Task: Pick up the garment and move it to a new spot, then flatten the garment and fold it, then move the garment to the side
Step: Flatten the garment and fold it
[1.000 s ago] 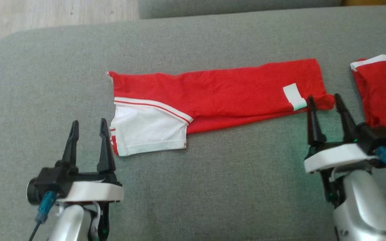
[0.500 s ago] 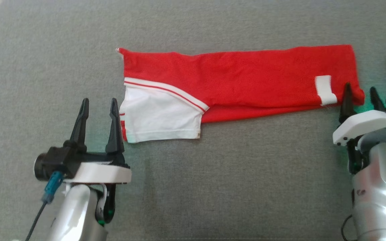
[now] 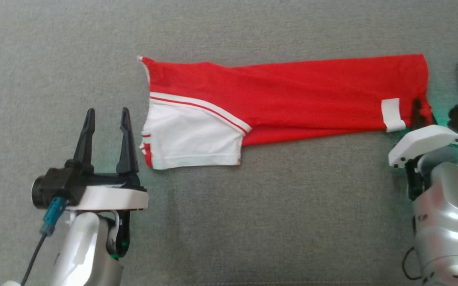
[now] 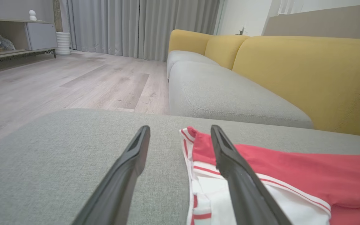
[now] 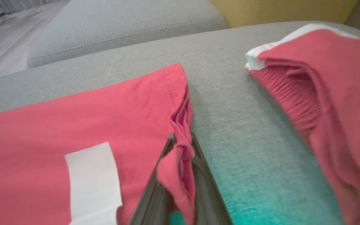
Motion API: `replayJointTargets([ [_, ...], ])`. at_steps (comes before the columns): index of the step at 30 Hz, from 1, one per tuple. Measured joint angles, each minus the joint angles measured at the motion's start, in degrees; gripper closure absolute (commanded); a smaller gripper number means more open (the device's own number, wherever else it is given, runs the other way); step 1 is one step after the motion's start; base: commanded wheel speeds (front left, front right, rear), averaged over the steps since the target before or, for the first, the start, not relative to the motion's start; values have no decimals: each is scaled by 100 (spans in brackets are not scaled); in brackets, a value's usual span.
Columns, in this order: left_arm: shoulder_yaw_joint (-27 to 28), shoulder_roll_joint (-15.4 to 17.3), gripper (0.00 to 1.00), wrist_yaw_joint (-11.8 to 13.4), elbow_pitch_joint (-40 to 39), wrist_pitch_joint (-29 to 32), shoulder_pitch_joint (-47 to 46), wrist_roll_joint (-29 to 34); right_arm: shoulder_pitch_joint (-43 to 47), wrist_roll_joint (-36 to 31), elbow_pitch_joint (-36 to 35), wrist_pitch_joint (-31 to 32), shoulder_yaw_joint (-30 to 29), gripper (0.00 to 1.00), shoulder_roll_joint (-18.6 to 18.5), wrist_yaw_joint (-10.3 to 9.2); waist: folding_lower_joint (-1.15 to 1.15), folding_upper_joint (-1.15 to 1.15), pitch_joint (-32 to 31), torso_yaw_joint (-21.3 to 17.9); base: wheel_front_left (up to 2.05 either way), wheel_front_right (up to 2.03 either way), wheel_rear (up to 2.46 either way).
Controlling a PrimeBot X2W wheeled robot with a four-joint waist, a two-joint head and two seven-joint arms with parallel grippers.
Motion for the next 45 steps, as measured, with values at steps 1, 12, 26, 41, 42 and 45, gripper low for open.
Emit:
replayJointTargets([
  [1, 34, -8, 0, -24, 4, 0, 0, 0, 1, -54, -1, -18, -81, 100, 1, 0, 0, 0, -24, -27, 0, 0, 0],
  [12, 159, -30, 0, -77, 40, 0, 51, 51, 30, -565, -751, -90, -862, 100, -33, 0, -1, 0, -497, -227, 0, 0, 0],
  [26, 177, -41, 0, -79, 133, 0, 406, 53, 32, 673, -1127, 19, 817, 100, -31, 0, -1, 0, -1044, -29, 0, 0, 0],
  [41, 36, -42, 0, -85, 211, 0, 503, 125, 41, 3646, -1131, 88, 4529, 100, -60, 0, 0, 0, -1165, 498, 0, 0, 0],
  [42, 25, -42, 0, -85, 214, 0, 502, 125, 41, 3762, -1068, 59, 4719, 100, -62, 0, 0, 0, -1156, 545, 0, 0, 0],
  [45, -24, -42, 0, -82, 218, 0, 501, 123, 35, 4028, -866, -4, 5200, 100, -60, 0, 0, 0, -1123, 679, 0, 0, 0],
])
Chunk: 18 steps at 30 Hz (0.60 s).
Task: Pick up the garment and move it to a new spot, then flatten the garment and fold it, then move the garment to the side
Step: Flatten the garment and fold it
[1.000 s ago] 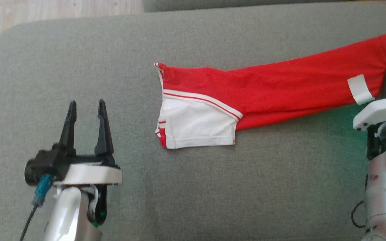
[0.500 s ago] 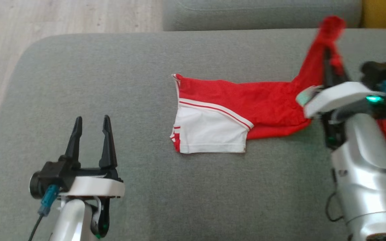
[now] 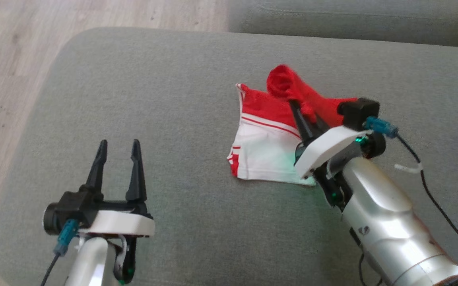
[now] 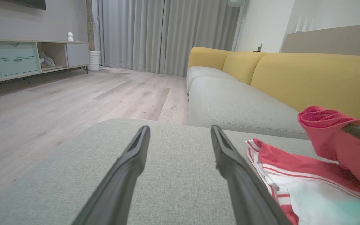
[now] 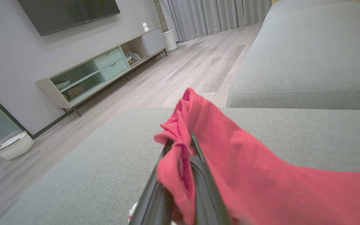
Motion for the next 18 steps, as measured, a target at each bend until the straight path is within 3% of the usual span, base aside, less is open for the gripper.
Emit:
replayJointTargets([
  [9, -205, -2, 0, 5, 42, 0, -5, -89, -15, 485, 599, -277, 812, 100, -32, 0, 0, 0, 139, 332, 0, 0, 0],
  [10, -232, -1, 0, 7, 42, 0, -7, -96, -26, 531, 637, -311, 909, 0, -32, 0, 0, 0, 155, 355, 0, 0, 0],
  [14, -242, -2, 0, 12, 68, 0, -19, -100, -119, 756, 654, -396, 1402, 0, -33, 0, 1, 0, 176, 349, 0, 0, 0],
  [18, -199, -2, 0, 13, 70, 0, -21, -98, -314, 706, 757, -461, 1346, 0, -35, 0, 0, 0, 121, 217, 0, 0, 0],
])
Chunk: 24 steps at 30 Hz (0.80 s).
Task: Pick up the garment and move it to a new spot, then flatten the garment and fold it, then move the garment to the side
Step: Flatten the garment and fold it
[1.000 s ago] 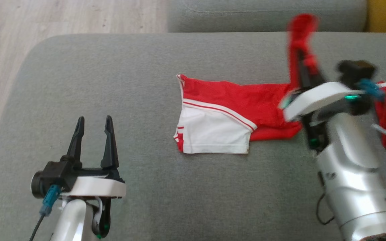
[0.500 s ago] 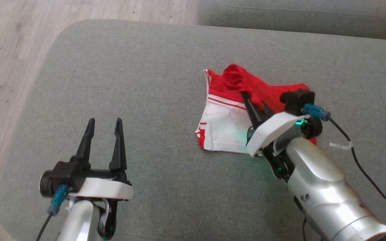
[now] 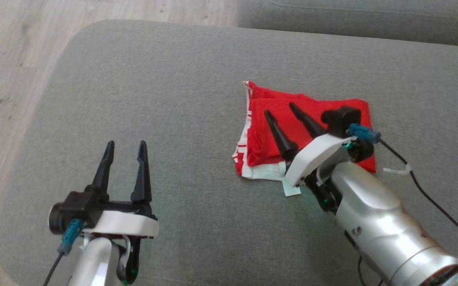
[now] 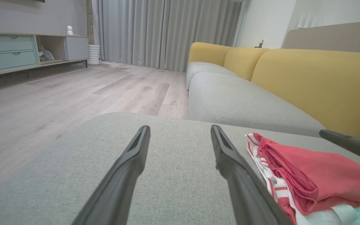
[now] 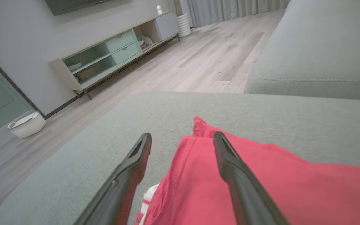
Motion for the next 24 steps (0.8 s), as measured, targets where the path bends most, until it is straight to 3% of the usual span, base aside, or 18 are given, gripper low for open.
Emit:
replayJointTargets([
  [3, 119, 0, 0, 0, -27, 0, 1, 9, -73, -241, 62, -36, -402, 0, 2, 0, 0, 0, -54, -153, 0, 0, 0],
  [6, 144, -1, 0, 0, -82, 0, 2, 24, -67, -969, -93, -37, -1195, 0, -2, 0, 0, 0, -103, -344, 0, 0, 0],
  [10, 187, -1, 0, 1, -104, 0, 14, 24, 184, -2132, -722, -52, -2477, 0, -2, 0, 0, 0, -173, -601, 0, 0, 0],
  [15, 234, -1, 0, 45, -143, 0, 79, 24, 1263, -3161, -1681, -53, -3687, 0, -2, 0, 0, 0, -264, -867, 0, 0, 0],
  [19, 222, -1, 0, 48, -145, 0, 213, 24, 2070, -3482, -2276, -53, -4176, 0, 1, 0, -1, 0, -303, -1016, 0, 0, 0],
  [24, 214, 0, 0, 52, -142, 0, 253, 24, 2644, -3505, -2772, -53, -4280, 0, 46, 0, 0, 0, -319, -1137, 0, 0, 0],
])
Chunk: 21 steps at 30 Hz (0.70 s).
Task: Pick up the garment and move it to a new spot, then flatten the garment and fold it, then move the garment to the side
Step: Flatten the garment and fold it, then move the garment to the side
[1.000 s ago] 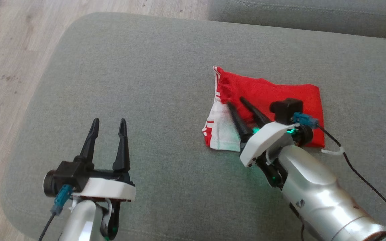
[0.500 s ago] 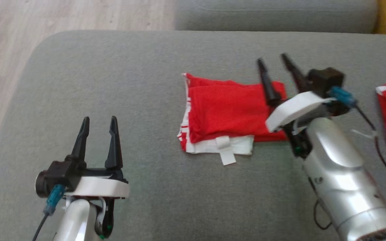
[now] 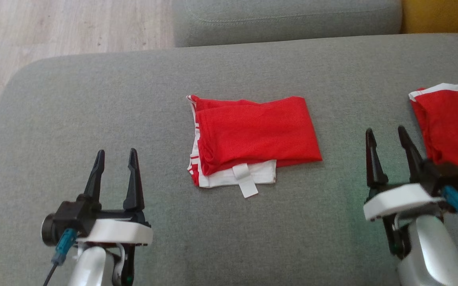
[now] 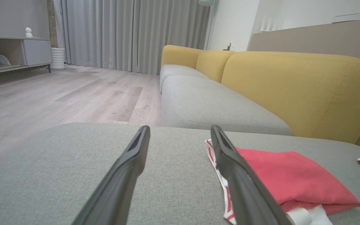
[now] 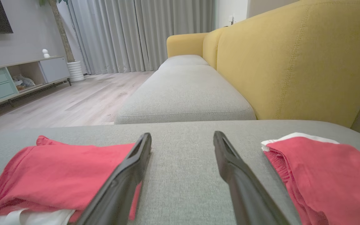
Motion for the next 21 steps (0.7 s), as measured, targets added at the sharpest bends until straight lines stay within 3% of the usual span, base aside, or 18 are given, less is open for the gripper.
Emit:
replayJointTargets([
  [11, -111, -1, 0, 18, -20, 0, 1, -1, 277, 29, -152, 0, -14, 0, 34, 0, 0, 0, 35, 4, 0, 0, 0],
  [21, -258, 0, 0, 16, -19, 0, -154, -25, -602, -171, 441, 285, -263, 0, 32, 0, 1, 0, 474, 348, 0, 0, 0],
])
